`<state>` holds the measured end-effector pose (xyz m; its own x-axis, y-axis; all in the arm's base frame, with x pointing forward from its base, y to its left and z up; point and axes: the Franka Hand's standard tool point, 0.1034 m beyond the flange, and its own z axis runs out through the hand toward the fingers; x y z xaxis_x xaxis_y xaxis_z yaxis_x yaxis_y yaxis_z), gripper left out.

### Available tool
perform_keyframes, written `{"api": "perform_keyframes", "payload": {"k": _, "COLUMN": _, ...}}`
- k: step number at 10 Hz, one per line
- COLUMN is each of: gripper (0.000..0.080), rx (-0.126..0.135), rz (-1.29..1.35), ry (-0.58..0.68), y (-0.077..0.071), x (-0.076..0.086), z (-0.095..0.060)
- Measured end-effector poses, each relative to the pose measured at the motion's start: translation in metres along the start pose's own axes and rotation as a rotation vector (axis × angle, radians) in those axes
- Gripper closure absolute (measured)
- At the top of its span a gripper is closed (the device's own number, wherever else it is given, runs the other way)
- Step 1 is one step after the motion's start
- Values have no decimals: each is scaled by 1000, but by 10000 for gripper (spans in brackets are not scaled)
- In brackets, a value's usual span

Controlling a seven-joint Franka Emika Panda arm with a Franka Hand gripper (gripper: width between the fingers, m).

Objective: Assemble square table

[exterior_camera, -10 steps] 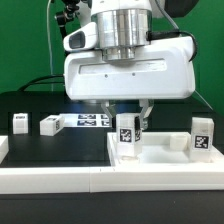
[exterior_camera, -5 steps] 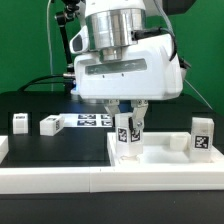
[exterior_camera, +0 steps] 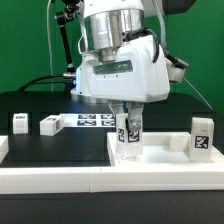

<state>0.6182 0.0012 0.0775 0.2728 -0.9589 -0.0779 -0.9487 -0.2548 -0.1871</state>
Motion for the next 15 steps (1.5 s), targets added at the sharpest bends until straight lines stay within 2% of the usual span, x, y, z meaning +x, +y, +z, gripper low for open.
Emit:
{"api": "perform_keyframes", "payload": {"k": 2, "gripper": 509, "rx": -1, "rz": -28, "ry": 0, "y": 0, "x": 0, "z": 0}}
{"api": "perform_keyframes", "payload": {"k": 3, "gripper": 327, "rx": -9, "rz": -70, "ry": -3, "y": 1, "x": -2, "z": 1}}
{"api": "perform_keyframes", "payload": {"k": 4, "gripper": 212, "rx": -31, "rz": -108, "ry": -13, "y": 1, "x": -7, "z": 1}}
{"api": "perform_keyframes", "payload": {"k": 5, "gripper": 212, "rx": -38, "rz": -189, "ry": -15, "y": 0, "x": -10, "z": 1}}
{"api": "perform_keyframes", "payload": {"k": 6, "gripper": 162, "rx": -45, "rz": -298, "ry": -18, "y": 0, "x": -12, "z": 1}}
{"api": "perform_keyframes", "payload": {"k": 10, "gripper": 151, "rx": -78, "rz": -723, "ry": -24, "y": -5, "x": -15, "z": -2}}
{"api": "perform_keyframes", "payload": {"k": 12, "gripper": 151, "rx": -95, "rz": -903, "ry": -52, "y": -4, "x": -8, "z": -2}}
{"api": "perform_keyframes", "payload": {"k": 15, "gripper": 151, "rx": -92, "rz": -1133, "ry": -64, "y": -4, "x": -8, "z": -1}}
